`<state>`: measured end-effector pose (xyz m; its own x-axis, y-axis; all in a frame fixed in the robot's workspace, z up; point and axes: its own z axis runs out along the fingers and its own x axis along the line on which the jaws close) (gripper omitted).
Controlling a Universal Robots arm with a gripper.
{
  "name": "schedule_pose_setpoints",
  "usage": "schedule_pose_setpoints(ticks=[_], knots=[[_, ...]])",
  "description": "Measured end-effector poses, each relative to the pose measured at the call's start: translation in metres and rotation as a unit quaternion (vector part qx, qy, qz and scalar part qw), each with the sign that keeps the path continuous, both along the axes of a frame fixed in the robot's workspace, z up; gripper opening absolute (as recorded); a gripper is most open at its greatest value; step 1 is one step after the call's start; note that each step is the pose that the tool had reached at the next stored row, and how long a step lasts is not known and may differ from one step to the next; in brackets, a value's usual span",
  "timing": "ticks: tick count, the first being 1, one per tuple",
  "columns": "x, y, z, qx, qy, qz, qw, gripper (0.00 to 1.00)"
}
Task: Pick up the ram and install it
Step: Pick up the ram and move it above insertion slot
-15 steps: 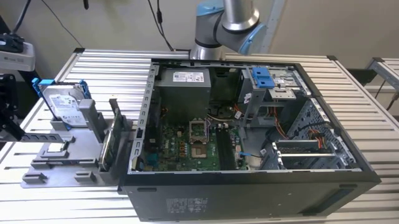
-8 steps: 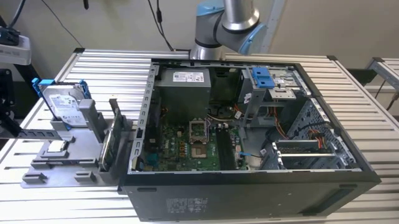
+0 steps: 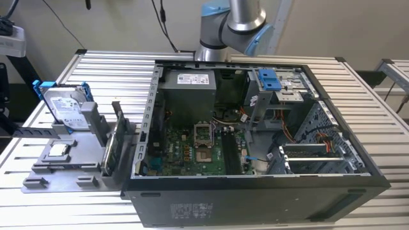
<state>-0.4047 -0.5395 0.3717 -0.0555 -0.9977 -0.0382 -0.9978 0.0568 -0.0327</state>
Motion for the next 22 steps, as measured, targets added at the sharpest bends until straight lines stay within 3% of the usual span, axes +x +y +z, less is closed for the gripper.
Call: schedule_pose_setpoints(ticks=[22], knots=[[0.0,0.0,0.0422,0.0,0.0,0.0,1.0,0.14]])
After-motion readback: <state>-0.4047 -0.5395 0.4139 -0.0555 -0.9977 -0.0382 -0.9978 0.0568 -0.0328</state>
